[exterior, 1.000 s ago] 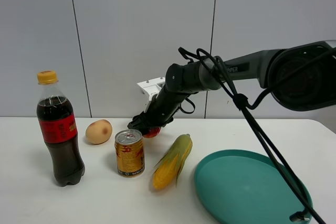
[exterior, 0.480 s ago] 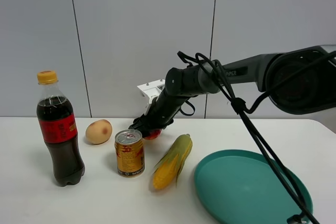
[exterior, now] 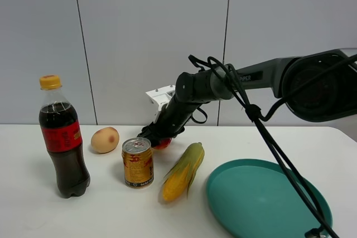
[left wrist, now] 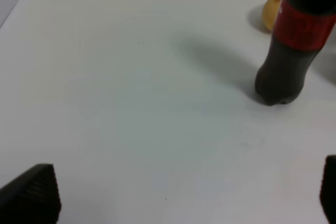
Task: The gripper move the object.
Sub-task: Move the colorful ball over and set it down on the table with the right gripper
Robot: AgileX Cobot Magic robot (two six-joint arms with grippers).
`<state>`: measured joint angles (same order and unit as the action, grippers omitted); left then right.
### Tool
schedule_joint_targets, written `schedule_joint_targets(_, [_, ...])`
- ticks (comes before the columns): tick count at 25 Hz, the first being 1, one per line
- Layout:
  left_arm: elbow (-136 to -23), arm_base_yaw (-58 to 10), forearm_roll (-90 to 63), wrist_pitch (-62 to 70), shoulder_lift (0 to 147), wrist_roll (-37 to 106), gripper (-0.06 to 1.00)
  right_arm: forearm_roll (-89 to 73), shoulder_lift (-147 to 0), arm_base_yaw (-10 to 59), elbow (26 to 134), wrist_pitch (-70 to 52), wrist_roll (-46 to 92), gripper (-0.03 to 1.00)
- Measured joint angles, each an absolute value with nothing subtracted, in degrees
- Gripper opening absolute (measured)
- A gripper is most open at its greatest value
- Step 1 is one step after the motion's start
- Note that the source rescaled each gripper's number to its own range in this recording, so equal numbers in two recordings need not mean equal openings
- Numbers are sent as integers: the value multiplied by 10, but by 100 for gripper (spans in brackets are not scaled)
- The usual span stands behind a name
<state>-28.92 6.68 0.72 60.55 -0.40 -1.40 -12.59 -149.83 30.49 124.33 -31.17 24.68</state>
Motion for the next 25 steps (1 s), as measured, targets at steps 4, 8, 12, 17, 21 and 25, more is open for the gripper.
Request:
schedule_joint_targets(4, [-289,67,7,605,-4,-14,100,-126,-1498,305,1243,-315,245,9])
schedule_joint_targets(8, [-289,67,7,605,-4,-14,100,-126,-1498,305,1243,-316,240,19])
schedule_joint_targets(12, [-289,67,7,605,-4,-14,100,-126,-1498,305,1243,-317,232,35])
schedule_joint_targets(17, [-289,67,7,605,-4,-14,100,-126,-1498,305,1243,-319,231,37])
schedule_joint_targets(21, [-289,67,7,605,-4,-14,100,-126,-1498,305,1243,-319,231,38])
schedule_joint_targets(25, [-289,67,7,605,-4,-14,100,-125,-1493,305,1243,-329,231,39])
